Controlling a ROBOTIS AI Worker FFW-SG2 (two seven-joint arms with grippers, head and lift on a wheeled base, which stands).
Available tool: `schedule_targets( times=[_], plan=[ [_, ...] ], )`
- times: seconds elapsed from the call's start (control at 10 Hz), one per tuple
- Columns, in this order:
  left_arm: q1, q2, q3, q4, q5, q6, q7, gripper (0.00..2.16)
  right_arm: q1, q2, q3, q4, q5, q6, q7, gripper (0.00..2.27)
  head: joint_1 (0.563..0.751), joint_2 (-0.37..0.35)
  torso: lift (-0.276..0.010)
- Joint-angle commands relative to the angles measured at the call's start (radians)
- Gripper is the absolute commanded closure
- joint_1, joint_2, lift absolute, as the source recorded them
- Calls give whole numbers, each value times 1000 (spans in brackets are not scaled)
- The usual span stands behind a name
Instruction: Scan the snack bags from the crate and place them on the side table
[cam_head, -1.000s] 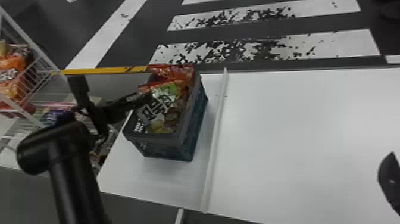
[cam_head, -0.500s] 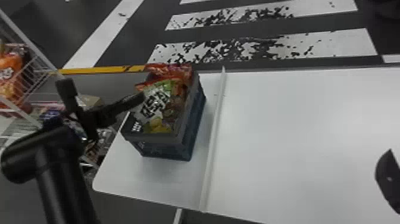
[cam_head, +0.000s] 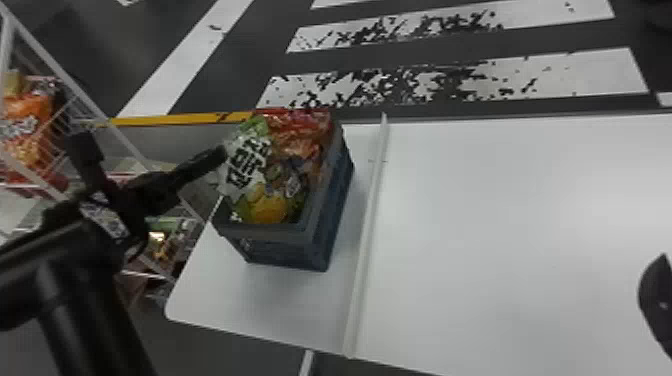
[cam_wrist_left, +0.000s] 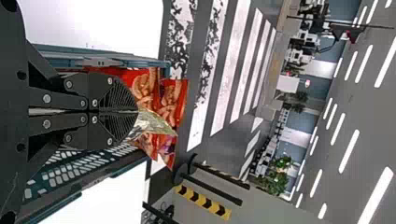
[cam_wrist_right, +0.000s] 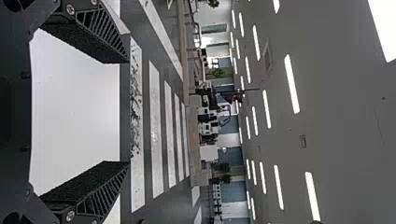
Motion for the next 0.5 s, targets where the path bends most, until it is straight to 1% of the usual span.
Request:
schedule_targets(
  times=[0.0, 0.1, 0.2, 0.3, 0.4],
  plan=[
    [18, -26, 9, -117, 34, 64, 16, 2138, 3, 0, -1, 0, 0, -5, 1, 107, 695, 350, -94],
    [29, -45, 16, -195, 54, 86, 28, 2135, 4, 0, -1, 0, 0, -8, 1, 107, 695, 350, -94],
    [46, -60, 31, -267, 86, 116, 48, 2138, 4, 0, -1, 1, 0, -11, -1, 110, 695, 350, -94],
    [57, -83, 52, -334, 126, 132, 65, 2135, 4, -2, -1, 3, 0, -11, 1, 110, 695, 350, -94],
    [69, -101, 69, -402, 161, 162, 76, 2138, 4, -2, -1, 4, 0, -14, 1, 110, 695, 348, -94]
  ],
)
